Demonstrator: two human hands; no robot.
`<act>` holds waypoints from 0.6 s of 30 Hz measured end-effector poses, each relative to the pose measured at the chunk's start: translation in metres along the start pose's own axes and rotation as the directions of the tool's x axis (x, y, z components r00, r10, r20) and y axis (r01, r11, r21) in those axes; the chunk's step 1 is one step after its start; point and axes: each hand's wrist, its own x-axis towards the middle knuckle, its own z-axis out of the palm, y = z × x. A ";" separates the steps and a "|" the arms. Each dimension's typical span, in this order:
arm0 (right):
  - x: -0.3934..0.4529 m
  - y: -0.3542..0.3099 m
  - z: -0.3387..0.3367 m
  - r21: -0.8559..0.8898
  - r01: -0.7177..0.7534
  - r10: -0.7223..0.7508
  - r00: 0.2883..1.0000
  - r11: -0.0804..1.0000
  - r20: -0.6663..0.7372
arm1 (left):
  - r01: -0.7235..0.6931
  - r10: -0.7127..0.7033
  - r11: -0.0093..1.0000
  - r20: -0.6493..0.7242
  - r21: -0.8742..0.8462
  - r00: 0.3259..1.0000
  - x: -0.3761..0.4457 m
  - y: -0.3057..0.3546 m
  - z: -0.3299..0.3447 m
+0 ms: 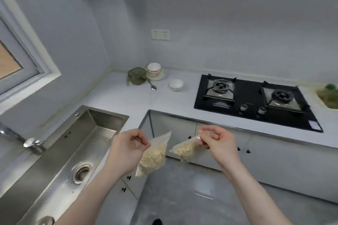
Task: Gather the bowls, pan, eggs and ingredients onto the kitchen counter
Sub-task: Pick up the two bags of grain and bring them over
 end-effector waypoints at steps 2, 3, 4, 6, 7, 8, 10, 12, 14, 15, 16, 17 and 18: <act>0.009 0.002 -0.032 0.030 -0.011 0.014 0.995 0.999 -0.098 | -0.059 0.058 0.998 0.071 0.003 0.996 0.023 0.023 0.027; 0.013 0.003 -0.048 0.039 -0.012 0.017 0.989 0.999 -0.147 | -0.087 0.088 0.996 0.100 -0.011 0.991 0.035 0.034 0.043; 0.018 0.003 -0.063 0.039 -0.013 0.020 0.981 0.999 -0.193 | -0.107 0.109 0.994 0.130 -0.021 0.985 0.047 0.043 0.059; 0.027 0.004 -0.086 0.046 -0.020 0.031 0.966 0.999 -0.257 | -0.147 0.154 0.988 0.179 -0.047 0.972 0.067 0.061 0.084; 0.032 0.004 -0.100 0.053 -0.023 0.038 0.954 0.998 -0.298 | -0.166 0.177 0.984 0.212 -0.065 0.961 0.079 0.070 0.100; 0.039 0.004 -0.114 0.058 -0.025 0.043 0.940 0.998 -0.340 | -0.189 0.204 0.978 0.246 -0.085 0.948 0.091 0.080 0.116; 0.048 0.002 -0.136 0.072 -0.028 0.055 0.911 0.997 -0.408 | -0.215 0.238 0.970 0.298 -0.109 0.924 0.111 0.098 0.141; 0.057 -0.002 -0.157 0.087 -0.020 0.059 0.881 0.996 -0.470 | -0.249 0.282 0.958 0.342 -0.140 0.896 0.132 0.118 0.165; 0.068 -0.004 -0.180 0.086 -0.022 0.065 0.838 0.996 -0.541 | -0.279 0.323 0.946 0.398 -0.166 0.859 0.155 0.138 0.191; 0.070 -0.005 -0.186 0.081 -0.029 0.070 0.823 0.996 -0.564 | -0.291 0.338 0.941 0.414 -0.174 0.845 0.161 0.145 0.198; 0.075 -0.005 -0.199 0.085 -0.025 0.071 0.793 0.996 -0.606 | -0.311 0.365 0.931 0.443 -0.192 0.819 0.171 0.157 0.213; 0.076 -0.006 -0.206 0.090 -0.020 0.073 0.771 0.996 -0.632 | -0.322 0.381 0.925 0.464 -0.203 0.800 0.177 0.166 0.223; 0.078 -0.007 -0.213 0.097 -0.012 0.073 0.754 0.995 -0.653 | -0.335 0.400 0.917 0.476 -0.217 0.784 0.182 0.174 0.231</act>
